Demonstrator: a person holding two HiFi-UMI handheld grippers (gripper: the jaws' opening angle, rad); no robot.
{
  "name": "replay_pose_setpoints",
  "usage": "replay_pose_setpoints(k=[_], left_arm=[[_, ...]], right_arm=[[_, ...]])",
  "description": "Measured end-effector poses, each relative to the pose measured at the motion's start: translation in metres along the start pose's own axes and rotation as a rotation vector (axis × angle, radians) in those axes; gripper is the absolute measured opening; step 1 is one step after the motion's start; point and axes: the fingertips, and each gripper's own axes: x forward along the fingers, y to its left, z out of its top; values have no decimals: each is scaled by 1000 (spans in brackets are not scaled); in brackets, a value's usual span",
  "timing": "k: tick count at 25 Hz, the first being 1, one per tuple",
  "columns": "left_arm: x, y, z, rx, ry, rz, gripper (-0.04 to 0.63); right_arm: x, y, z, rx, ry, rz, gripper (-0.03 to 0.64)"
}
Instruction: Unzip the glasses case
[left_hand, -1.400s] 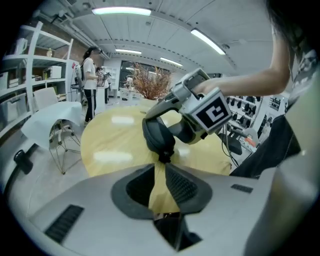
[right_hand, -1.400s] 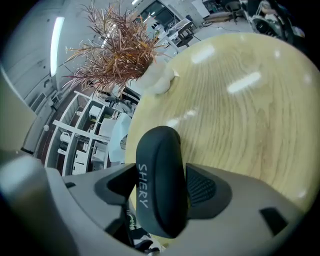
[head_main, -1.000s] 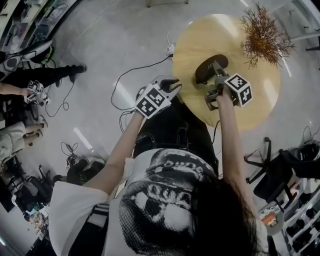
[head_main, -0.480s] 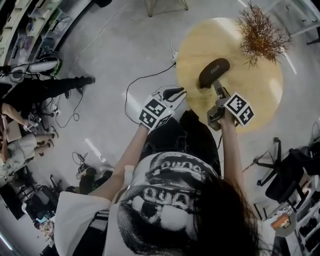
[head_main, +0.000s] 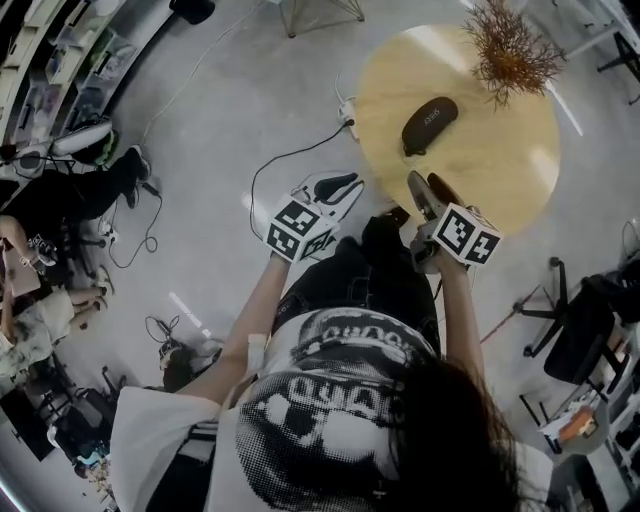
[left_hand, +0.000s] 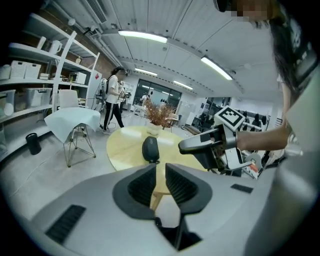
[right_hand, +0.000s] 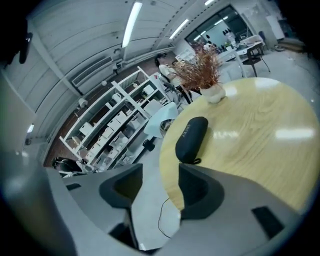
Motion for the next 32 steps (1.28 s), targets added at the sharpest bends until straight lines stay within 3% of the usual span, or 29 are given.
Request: replay_pose_setpoints(k=[10, 16, 24, 32], left_arm=[[-68, -34, -7, -56, -125, -6, 58], [-107, -53, -3, -57, -207, -4, 58], [-125, -70, -1, -27, -239, -21, 58], [-125, -84, -5, -3, -238, -30, 25]], right_arm=[[-36, 75, -41, -389, 19, 110, 160], [-51, 120, -68, -499, 9, 212, 110], [-70, 140, -84, -645, -2, 205, -2], [-83, 138, -95, -737, 59, 255, -3]])
